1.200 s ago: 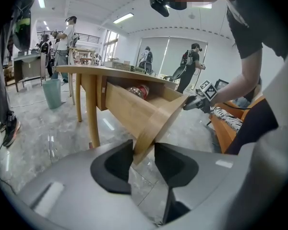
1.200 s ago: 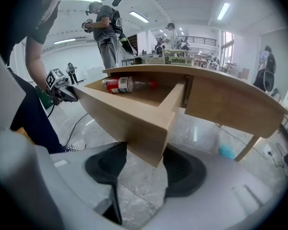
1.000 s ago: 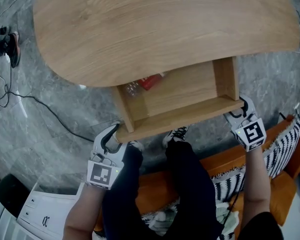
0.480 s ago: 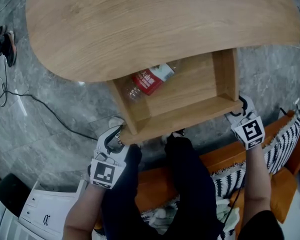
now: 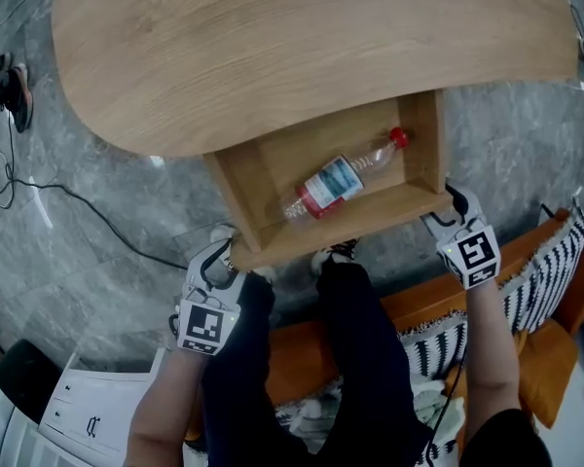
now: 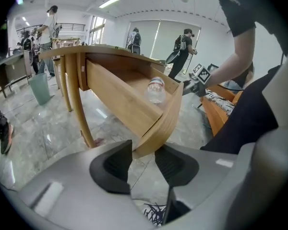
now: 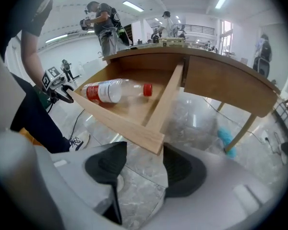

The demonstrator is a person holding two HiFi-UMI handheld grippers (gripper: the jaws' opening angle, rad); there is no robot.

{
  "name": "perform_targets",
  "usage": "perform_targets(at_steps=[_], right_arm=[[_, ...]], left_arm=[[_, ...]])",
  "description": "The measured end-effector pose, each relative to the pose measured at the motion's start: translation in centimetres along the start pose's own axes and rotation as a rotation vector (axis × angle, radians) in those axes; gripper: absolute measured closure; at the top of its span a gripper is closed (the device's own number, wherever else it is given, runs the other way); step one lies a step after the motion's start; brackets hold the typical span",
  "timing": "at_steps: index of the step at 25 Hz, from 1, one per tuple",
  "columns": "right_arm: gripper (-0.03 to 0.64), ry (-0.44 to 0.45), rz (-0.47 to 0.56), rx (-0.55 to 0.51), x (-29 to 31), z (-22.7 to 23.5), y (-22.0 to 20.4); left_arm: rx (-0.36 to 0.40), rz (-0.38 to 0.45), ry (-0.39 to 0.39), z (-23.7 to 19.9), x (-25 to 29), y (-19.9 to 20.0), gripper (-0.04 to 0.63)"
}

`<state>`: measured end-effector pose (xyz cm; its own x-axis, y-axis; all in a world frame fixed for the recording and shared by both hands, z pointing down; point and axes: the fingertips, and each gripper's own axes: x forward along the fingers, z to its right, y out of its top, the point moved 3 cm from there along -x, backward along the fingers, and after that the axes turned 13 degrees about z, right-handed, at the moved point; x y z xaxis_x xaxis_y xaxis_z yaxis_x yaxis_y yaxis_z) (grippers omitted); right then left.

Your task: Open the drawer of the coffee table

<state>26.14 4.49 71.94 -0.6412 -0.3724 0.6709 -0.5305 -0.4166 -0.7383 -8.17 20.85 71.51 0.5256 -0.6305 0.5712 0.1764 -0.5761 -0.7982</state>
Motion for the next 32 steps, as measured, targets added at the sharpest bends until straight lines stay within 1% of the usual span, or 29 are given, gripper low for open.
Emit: perform_targets(at_steps=[4,6,7,8,9,10,11,14,17,19,21,22,23,25,28,32], right_arm=[[0.380,-0.044,-0.026,0.035,-2.6,-0.4,0.2],[0.380,-0.090,-0.026,0.066,-4.4,-0.4,0.9],[0.415,-0.119,-0.024,0.094,-5.4,-0.5,1.4],[0.466,-0.144,-0.021,0.124,-6.3,-0.6,2.2],[0.597,-0.158,-0.017,0.150,-7.1,-0.9,3.2],[0.617,-0.158,-0.009,0.171,-7.7,-1.4,4.5],[0.615,-0.148,0.002,0.185,-8.2,-2.1,6.0],[0.615,-0.098,0.046,0.221,-9.5,-4.8,11.5],[0.615,-0.049,0.120,0.318,-11.8,-8.0,18.1],[0.616,-0.032,0.172,0.363,-13.7,-9.9,22.7],[0.615,-0.036,0.222,0.379,-15.8,-10.9,27.4],[0.617,-0.039,0.246,0.393,-16.9,-11.3,29.6],[0.616,-0.041,0.271,0.413,-18.2,-11.7,31.7],[0.615,-0.038,0.319,0.463,-21.1,-12.8,35.9],[0.615,-0.015,0.378,0.508,-25.9,-14.8,41.5],[0.616,0.028,0.436,0.466,-31.2,-18.0,47.1]], left_arm=[[-0.030,-0.025,0.026,0.3,-1.9,0.3,0.453],[-0.046,-0.036,0.048,0.7,-3.5,0.9,0.482],[-0.056,-0.044,0.057,1.0,-4.4,1.4,0.491],[-0.068,-0.051,0.064,1.2,-5.2,2.0,0.527],[-0.081,-0.053,0.065,1.5,-6.0,2.9,0.566],[-0.093,-0.048,0.059,1.8,-6.5,4.1,0.592],[-0.103,-0.037,0.049,2.2,-6.9,5.6,0.592],[-0.142,0.022,0.024,3.6,-7.7,11.6,0.592],[-0.202,0.103,-0.024,6.1,-9.1,19.3,0.593],[-0.261,0.159,-0.070,7.9,-10.3,24.8,0.593],[-0.334,0.206,-0.104,9.1,-11.4,29.8,0.594],[-0.355,0.222,-0.115,9.6,-12.0,32.2,0.593],[-0.357,0.237,-0.127,10.1,-12.7,34.5,0.593],[-0.335,0.266,-0.155,11.4,-14.7,39.2,0.594],[-0.307,0.296,-0.232,13.8,-17.8,45.3,0.594],[-0.244,0.321,-0.339,17.0,-21.8,51.9,0.594]])
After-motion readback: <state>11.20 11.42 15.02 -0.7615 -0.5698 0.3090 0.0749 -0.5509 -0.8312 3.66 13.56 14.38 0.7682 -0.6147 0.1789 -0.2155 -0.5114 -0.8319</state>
